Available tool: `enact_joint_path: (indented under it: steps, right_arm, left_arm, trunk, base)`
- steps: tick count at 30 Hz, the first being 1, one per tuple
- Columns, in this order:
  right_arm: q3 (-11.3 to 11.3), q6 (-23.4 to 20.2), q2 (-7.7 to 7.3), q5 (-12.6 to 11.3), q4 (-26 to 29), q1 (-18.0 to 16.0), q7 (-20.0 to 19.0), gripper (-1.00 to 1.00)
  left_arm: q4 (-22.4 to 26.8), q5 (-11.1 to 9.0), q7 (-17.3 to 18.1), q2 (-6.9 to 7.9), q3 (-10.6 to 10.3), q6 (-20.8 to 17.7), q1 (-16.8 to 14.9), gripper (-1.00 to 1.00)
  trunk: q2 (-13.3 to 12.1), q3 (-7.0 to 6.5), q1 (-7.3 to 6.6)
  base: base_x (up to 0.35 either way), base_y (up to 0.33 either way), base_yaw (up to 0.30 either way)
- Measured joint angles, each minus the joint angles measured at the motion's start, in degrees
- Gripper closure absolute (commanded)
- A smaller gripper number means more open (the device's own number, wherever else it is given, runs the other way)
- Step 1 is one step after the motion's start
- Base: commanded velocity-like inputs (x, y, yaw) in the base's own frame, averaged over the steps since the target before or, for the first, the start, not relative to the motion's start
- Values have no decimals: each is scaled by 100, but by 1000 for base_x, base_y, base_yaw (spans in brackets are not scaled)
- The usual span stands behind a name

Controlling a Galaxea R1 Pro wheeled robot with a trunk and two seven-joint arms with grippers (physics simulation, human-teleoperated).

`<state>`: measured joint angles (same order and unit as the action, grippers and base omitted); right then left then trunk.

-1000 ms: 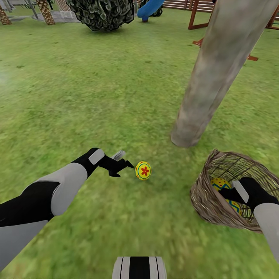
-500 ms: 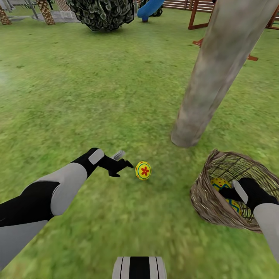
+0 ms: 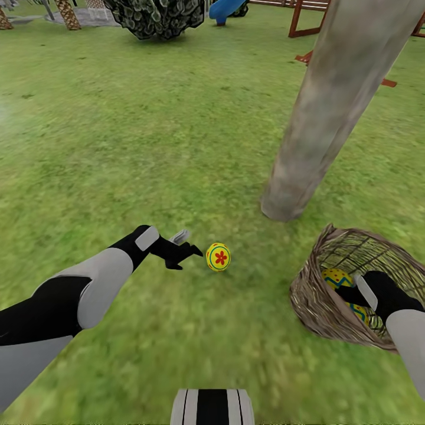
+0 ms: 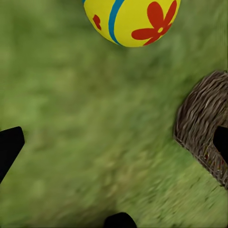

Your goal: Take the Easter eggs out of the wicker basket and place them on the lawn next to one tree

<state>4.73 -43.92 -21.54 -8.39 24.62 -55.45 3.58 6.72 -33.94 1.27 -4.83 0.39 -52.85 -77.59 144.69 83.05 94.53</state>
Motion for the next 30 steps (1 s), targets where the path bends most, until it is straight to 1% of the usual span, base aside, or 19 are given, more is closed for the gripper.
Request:
enact_joint_path:
  steps: [4, 30]
  right_arm:
    - [0, -4, 0, -3, 0, 0, 0, -100]
    - [-1, -33, 21, -17, -18, 8, -32, -100]
  left_arm:
    - [0, 2, 0, 1, -8, 4, 0, -100]
    - [0, -12, 8, 9, -5, -4, 0, -100]
  trunk:
    - [5, 89, 10]
    - [6, 89, 10]
  base:
    - [0, 0, 0]
    - [0, 0, 0]
